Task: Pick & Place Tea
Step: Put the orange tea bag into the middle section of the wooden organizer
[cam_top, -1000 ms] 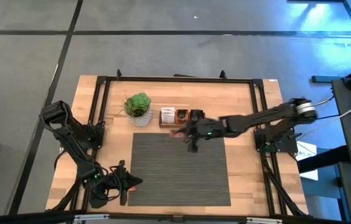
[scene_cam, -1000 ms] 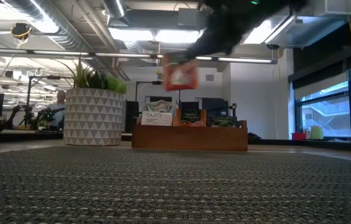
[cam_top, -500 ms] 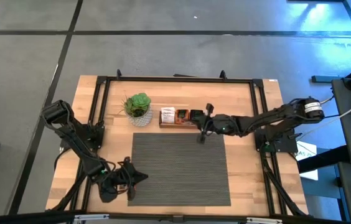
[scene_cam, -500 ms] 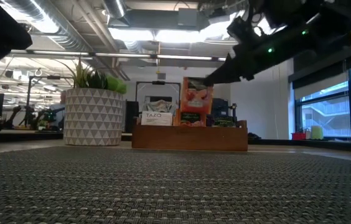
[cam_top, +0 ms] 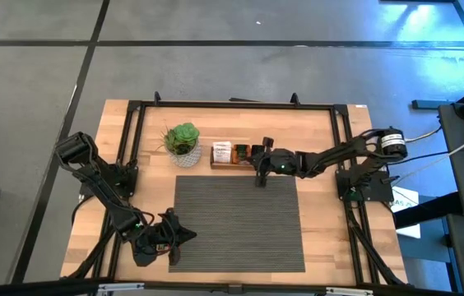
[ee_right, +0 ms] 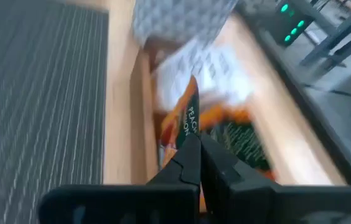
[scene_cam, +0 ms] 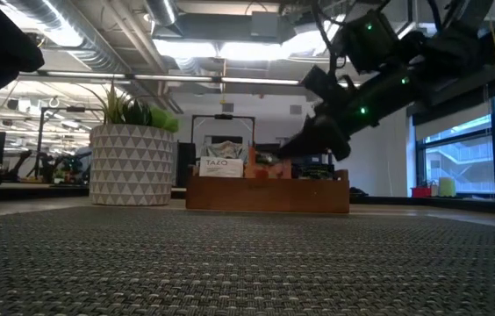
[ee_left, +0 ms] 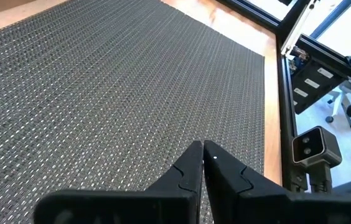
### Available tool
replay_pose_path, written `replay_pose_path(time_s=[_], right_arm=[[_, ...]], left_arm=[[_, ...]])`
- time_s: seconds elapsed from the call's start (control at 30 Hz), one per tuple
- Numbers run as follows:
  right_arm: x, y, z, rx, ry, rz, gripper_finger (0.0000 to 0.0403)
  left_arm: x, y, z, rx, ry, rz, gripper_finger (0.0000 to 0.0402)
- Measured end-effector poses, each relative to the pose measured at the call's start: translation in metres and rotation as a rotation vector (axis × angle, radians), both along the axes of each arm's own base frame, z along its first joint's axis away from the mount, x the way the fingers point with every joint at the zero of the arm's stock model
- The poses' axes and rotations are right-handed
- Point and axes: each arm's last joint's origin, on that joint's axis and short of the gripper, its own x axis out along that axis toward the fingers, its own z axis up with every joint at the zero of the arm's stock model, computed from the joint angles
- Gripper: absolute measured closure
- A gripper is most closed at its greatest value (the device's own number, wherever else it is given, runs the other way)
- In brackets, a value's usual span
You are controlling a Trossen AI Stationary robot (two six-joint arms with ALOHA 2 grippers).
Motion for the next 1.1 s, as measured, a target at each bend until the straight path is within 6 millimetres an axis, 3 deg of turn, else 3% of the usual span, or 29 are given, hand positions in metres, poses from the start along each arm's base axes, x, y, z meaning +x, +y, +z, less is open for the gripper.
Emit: replay_pose_path(time_s=[0.2,0.37,0.73,0.87,1.1], right_arm=[[0.004,0.0,-0.014,-0.022,0.041,0.011,0.0398],[0.004,0.0,-0.014,-0.041,0.043,0.017,0.0383],[0.007,-0.003,0.011,-0.076,-0.036,-0.073,0.0238],[0.016,0.003,0.026,0.015,-0.131,-0.091,0.0205],[0.04,0.046,0.051,0.217,-0.208,0.294,0.019]], left_arm=[[0.0,0.0,0.0,-0.002,0.005,-0.006,0.0388],[0.0,-0.001,0.0,-0.013,0.017,-0.024,0.0392],[-0.016,-0.013,0.002,-0.075,0.022,-0.089,0.0389],[-0.026,-0.023,0.003,-0.166,0.032,-0.118,0.0391],[-0.043,-0.034,0.003,-0.409,0.06,-0.074,0.0389]])
